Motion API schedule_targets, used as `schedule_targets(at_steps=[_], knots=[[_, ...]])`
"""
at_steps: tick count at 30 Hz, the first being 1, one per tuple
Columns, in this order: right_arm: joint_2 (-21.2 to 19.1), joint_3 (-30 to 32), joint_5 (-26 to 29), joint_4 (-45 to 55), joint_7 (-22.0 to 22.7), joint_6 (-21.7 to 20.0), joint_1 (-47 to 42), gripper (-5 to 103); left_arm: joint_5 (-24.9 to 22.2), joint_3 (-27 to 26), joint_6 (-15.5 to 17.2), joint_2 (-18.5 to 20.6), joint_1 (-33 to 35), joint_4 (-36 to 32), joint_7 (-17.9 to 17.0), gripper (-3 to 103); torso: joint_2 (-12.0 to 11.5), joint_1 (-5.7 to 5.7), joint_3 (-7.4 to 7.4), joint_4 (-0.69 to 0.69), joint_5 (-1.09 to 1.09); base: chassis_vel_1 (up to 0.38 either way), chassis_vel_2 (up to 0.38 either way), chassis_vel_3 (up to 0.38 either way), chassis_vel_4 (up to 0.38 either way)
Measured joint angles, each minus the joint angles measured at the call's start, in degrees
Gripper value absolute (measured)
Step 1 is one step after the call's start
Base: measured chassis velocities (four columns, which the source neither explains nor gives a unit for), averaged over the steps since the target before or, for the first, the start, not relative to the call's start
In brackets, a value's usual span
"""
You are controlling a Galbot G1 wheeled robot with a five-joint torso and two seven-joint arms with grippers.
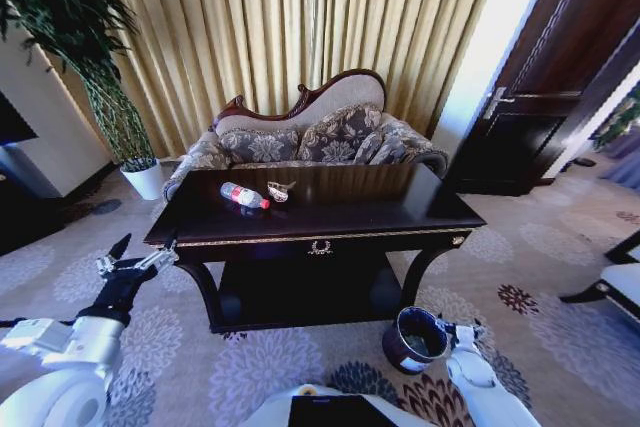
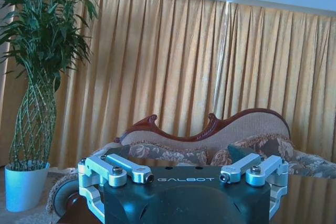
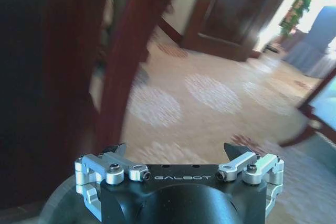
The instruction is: Move to the front of the table and place the trash on the table into the trash bin.
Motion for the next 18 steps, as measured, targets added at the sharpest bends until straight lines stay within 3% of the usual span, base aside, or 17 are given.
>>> schedule_targets(at_steps=[8,10,18], knots=[[-1.9,1.7,9.3,22.6,-2.2,-0.5,-5.9,100,0.0,0.2,0.0,-0.3,-0.1,0.0,0.0,100,0.0,0.0,0.0,0.04,-0.04,0.0,0.0,0.0,0.0],[-3.2,1.9,10.9,30.3,-2.3,-1.9,-7.9,100,0.0,0.2,0.0,-0.3,-0.2,0.0,0.0,100,0.0,0.0,0.0,-0.01,-0.01,0.0,0.0,0.0,0.0],[-6.9,4.6,18.0,52.7,-2.2,-5.3,-12.9,100,0.0,0.3,0.0,-0.8,-0.3,0.0,0.0,100,0.0,0.0,0.0,0.03,-0.03,0.0,0.0,0.0,0.0]])
